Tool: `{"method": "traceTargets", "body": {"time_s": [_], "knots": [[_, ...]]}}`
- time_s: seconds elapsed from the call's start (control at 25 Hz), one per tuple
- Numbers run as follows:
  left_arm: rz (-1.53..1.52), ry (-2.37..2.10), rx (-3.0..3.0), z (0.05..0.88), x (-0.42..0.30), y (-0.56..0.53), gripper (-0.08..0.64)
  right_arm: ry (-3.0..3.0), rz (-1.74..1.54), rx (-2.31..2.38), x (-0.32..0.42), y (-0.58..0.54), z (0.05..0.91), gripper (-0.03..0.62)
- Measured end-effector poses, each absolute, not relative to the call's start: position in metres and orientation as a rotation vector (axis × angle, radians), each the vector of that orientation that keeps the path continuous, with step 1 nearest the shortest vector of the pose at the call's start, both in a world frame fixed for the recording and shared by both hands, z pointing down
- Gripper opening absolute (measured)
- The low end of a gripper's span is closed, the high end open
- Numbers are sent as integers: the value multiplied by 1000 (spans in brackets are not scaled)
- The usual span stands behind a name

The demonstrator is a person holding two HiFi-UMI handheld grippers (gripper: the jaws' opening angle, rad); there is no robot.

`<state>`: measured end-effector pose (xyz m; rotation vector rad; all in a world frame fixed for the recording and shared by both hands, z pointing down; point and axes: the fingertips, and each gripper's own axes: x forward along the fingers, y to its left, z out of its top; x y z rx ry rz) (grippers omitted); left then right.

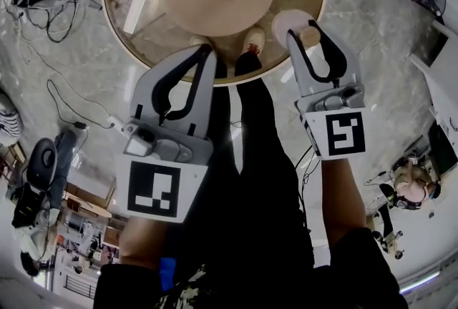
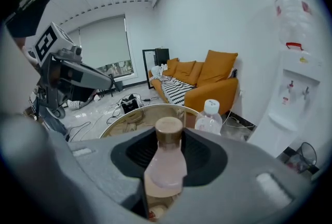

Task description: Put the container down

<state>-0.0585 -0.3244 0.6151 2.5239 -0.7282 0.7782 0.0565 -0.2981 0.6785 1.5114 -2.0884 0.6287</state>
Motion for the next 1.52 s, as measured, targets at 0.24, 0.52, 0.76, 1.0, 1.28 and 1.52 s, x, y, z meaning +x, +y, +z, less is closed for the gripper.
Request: {"method": "traceTargets", "body": {"time_s": [0.24, 0.52, 0.76, 1.0, 1.28, 1.52], "knots": [[812, -689, 2492, 653, -54, -316, 12, -2066, 633, 1533, 70, -310, 738, 135], [817, -665, 2453, 686, -56, -307, 12, -2014, 680, 1545, 77, -315, 792, 135], [823, -668, 2444, 698, -60, -305, 12, -1998, 686, 1569, 80, -321, 811, 137], [832, -663, 2438, 704, -64, -299, 12, -1986, 671, 1573, 82, -325, 823, 137], [840, -654, 2432, 714, -60, -294, 12, -1988, 681, 1577, 84, -324, 836, 137], [834, -665, 2431, 717, -59, -294, 12, -2007, 679, 1579, 82, -325, 841, 137]]}}
